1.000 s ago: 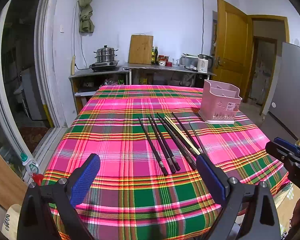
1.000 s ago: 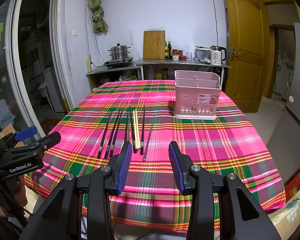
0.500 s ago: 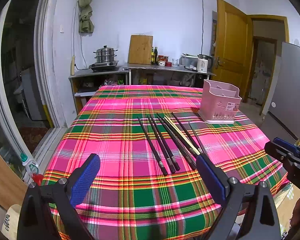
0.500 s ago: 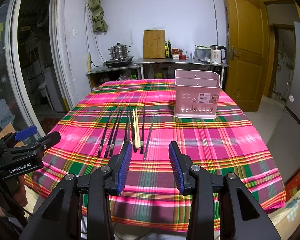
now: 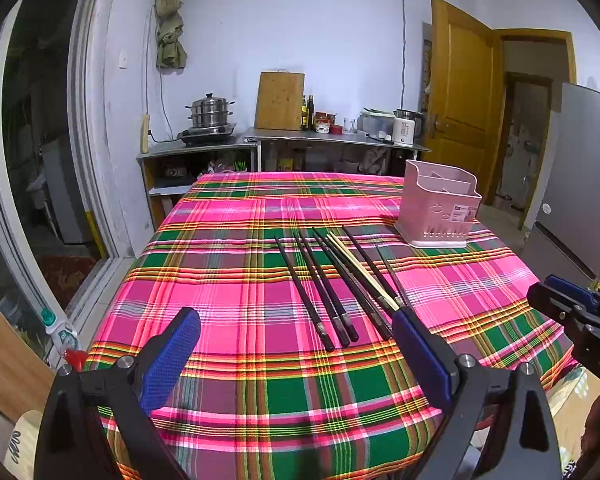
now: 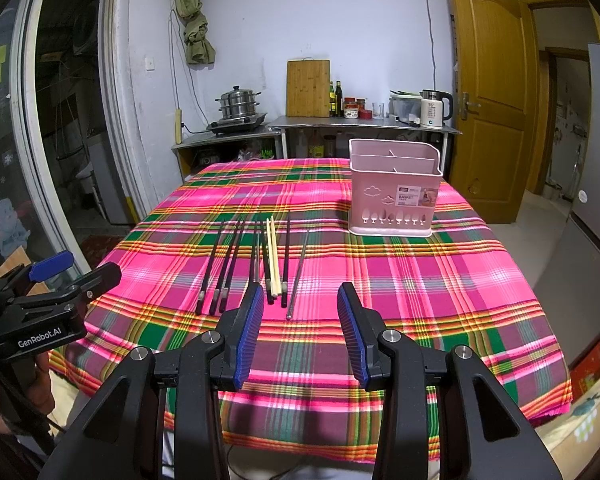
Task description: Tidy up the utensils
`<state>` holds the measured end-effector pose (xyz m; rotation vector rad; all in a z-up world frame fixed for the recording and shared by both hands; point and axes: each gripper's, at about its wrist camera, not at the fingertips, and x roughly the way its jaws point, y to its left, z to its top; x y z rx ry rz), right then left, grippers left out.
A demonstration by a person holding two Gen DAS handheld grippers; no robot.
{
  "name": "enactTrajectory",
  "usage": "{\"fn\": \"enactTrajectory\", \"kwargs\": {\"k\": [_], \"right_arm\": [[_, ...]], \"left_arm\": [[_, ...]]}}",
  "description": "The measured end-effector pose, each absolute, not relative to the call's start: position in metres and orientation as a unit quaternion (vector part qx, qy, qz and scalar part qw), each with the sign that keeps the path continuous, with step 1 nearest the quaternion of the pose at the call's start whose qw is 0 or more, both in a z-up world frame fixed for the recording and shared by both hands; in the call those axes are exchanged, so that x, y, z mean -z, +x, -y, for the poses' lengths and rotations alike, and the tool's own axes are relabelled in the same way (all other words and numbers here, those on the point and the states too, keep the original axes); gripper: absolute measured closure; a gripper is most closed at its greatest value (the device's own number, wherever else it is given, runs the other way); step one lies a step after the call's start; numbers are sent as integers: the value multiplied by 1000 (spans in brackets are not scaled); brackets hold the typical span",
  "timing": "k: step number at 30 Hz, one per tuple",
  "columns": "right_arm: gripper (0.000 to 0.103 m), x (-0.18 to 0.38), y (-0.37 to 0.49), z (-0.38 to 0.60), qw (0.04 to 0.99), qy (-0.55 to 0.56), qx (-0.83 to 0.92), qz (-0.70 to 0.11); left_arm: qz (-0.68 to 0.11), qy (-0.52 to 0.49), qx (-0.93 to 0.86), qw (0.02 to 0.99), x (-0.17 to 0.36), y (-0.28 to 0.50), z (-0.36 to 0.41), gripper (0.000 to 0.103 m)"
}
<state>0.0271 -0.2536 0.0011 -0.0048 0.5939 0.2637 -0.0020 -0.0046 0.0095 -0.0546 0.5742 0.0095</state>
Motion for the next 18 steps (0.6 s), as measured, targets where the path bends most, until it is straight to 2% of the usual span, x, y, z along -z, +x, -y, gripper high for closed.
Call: {"fn": "enactTrajectory", "kwargs": {"k": [18], "right_arm": [[63,1,26,253,947,-2,-129,-293]], "left_arm": [[-280,-25,-4,960,-10,-3,6,5]]}}
